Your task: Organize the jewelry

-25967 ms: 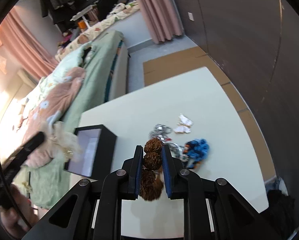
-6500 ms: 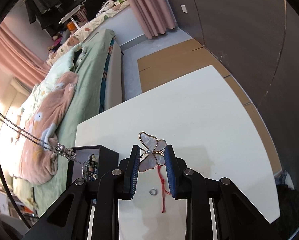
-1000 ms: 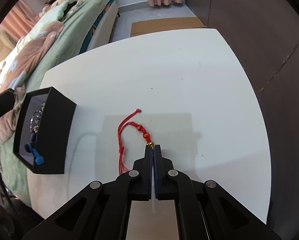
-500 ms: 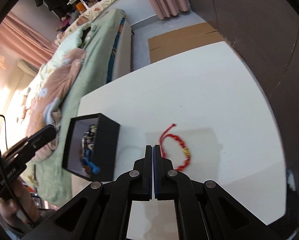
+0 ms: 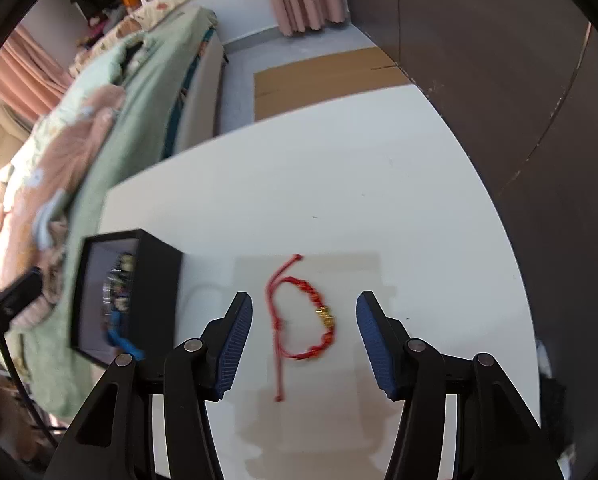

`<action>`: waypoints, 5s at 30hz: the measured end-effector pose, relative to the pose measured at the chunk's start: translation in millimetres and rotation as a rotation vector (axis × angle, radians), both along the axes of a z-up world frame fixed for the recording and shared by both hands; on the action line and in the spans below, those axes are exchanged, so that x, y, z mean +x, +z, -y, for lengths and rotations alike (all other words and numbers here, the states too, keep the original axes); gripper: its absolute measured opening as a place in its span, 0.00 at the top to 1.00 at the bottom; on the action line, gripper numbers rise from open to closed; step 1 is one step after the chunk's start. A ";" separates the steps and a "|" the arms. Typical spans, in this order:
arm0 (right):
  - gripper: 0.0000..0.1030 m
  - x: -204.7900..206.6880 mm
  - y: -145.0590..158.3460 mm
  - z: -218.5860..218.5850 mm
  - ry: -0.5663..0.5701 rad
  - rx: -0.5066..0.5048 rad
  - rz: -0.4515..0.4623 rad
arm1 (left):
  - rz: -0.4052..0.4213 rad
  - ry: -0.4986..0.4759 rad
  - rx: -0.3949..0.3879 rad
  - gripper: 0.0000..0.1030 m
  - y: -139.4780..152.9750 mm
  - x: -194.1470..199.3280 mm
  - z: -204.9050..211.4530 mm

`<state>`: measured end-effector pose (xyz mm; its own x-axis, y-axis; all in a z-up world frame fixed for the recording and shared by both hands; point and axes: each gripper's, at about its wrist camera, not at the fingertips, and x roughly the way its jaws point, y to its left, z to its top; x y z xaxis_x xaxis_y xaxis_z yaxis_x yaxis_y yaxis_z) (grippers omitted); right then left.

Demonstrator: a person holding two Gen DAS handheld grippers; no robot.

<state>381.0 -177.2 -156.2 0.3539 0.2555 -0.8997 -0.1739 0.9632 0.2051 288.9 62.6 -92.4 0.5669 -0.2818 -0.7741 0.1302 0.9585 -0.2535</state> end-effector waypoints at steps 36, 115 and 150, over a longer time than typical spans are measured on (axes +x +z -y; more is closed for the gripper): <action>0.92 -29.9 70.9 -48.8 0.170 0.382 0.279 | -0.045 0.099 -0.105 0.37 -8.8 14.5 -46.6; 0.00 -205.8 106.7 43.8 0.029 0.109 0.410 | 0.312 0.066 0.136 0.00 43.5 -162.0 45.4; 0.00 -209.8 110.6 60.9 -0.006 0.106 0.419 | 0.315 0.090 0.133 0.00 45.4 -163.8 42.2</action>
